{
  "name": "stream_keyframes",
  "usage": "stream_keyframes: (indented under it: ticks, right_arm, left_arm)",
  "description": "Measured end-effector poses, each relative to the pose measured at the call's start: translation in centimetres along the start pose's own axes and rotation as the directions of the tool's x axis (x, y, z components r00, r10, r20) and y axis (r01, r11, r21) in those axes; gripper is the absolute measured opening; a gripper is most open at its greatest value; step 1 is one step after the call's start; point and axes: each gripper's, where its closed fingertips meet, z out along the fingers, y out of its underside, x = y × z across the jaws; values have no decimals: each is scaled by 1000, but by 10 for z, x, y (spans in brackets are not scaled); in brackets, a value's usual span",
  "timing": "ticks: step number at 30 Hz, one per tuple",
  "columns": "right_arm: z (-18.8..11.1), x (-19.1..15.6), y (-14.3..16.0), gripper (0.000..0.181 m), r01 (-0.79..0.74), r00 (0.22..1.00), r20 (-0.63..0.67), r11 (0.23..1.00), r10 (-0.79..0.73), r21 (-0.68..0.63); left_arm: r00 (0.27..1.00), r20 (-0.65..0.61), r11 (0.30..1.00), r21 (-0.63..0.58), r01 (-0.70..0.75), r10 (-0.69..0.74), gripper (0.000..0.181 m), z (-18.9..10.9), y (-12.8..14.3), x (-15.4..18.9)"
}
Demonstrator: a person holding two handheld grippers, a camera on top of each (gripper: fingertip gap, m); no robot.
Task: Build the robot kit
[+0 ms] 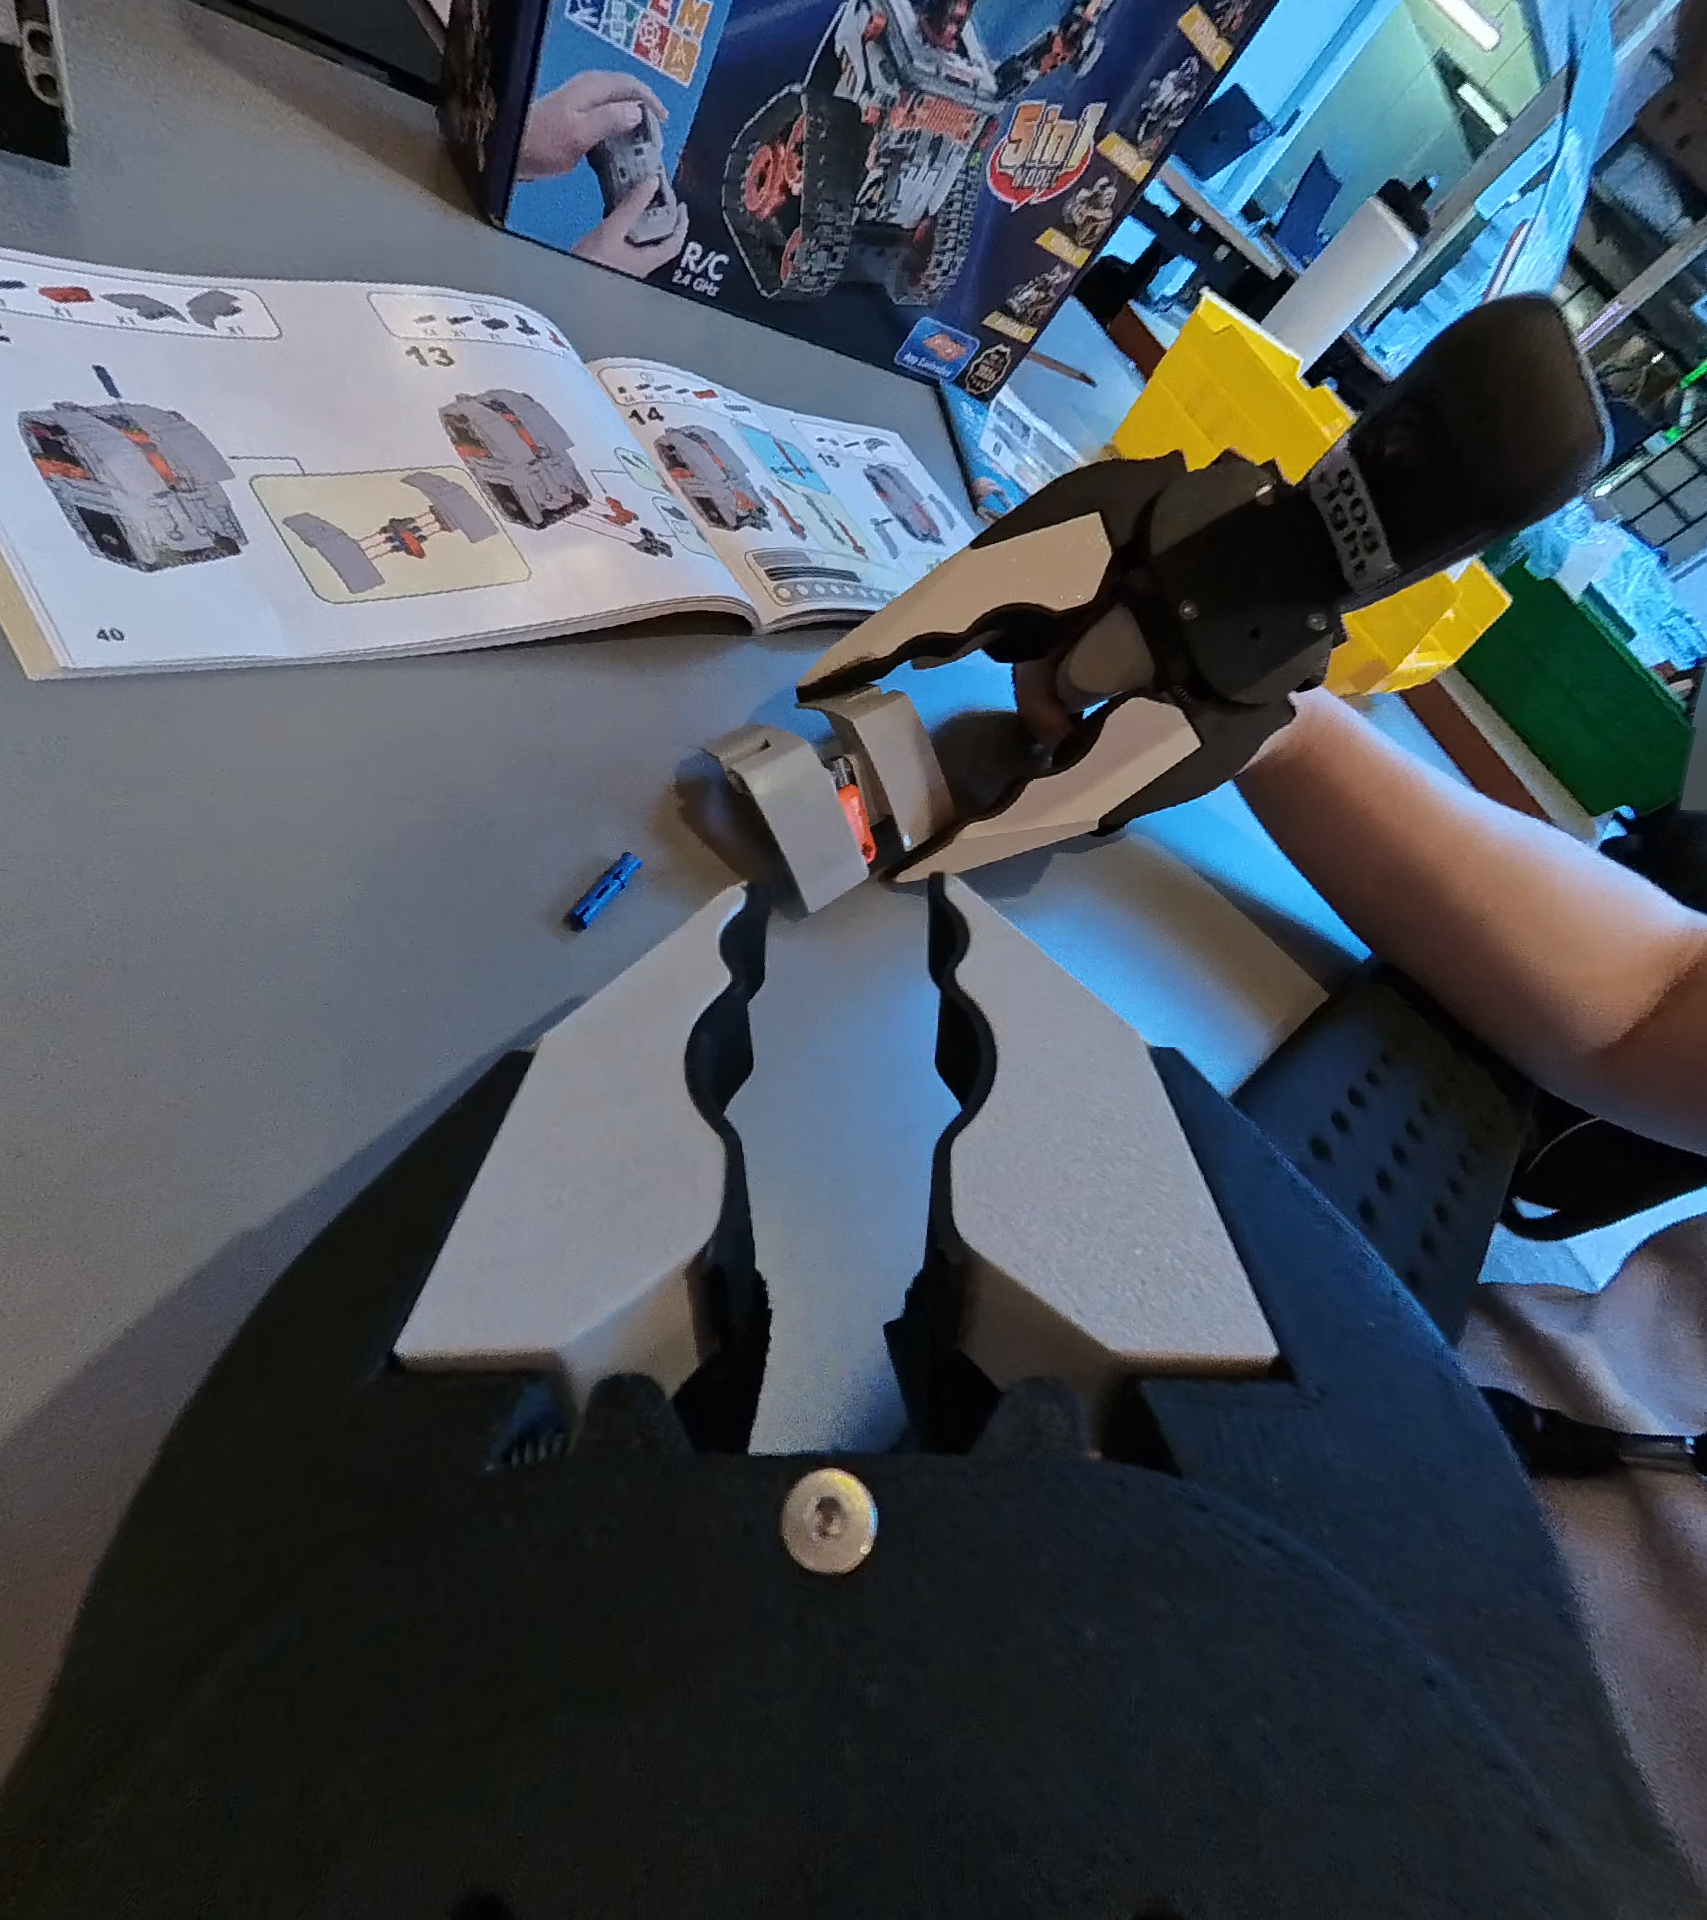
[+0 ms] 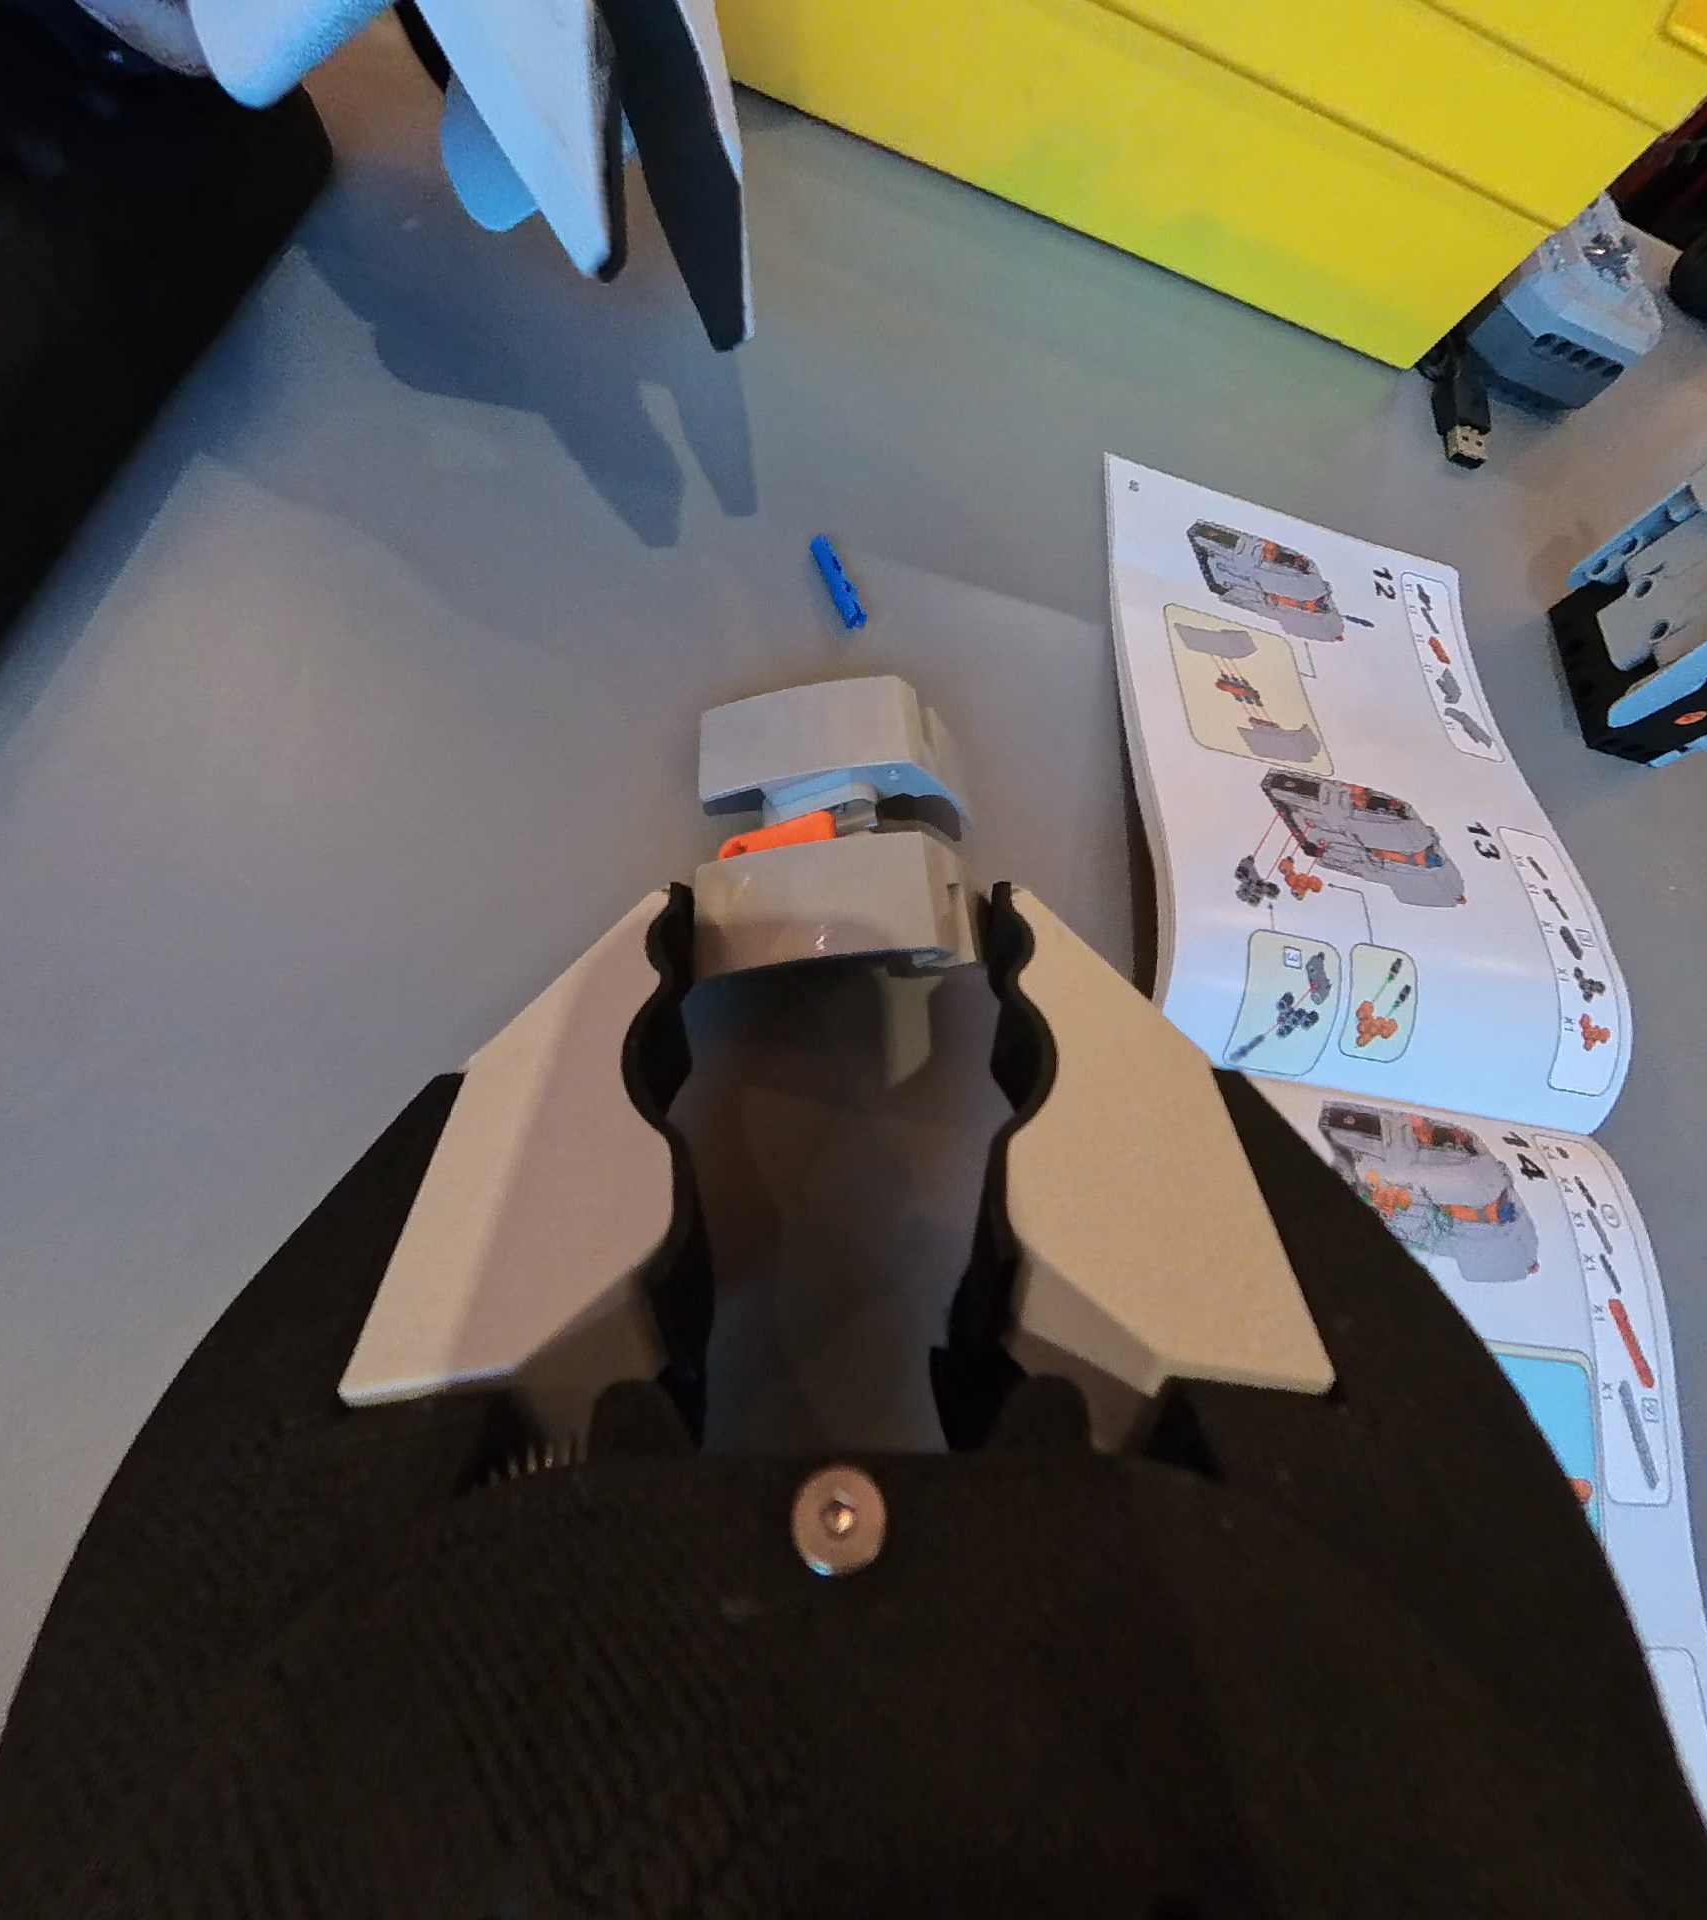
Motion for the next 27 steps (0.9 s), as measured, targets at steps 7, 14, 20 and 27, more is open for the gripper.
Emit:
stream_keyframes:
  ticks: [7,14,20,27]
  right_arm:
    - [-5,0,3,56,-4,1000,-6,1000,4,-2]
    - [-4,0,2,56,8,1000,0,1000,-8,4]
    - [-2,7,-3,55,72,995,-64,997,-70,25]
    - [-2,7,-3,55,82,994,-78,996,-80,25]
  left_arm:
    - [912,250,946,-109,-306,324,44,2,-10,-26]
    - [842,264,877,-249,-412,471,40,27,1,-42]
    - [901,220,918,-231,-324,373,45,31,11,-47]
    - [942,179,953,-169,-253,282,41,26,6,-47]
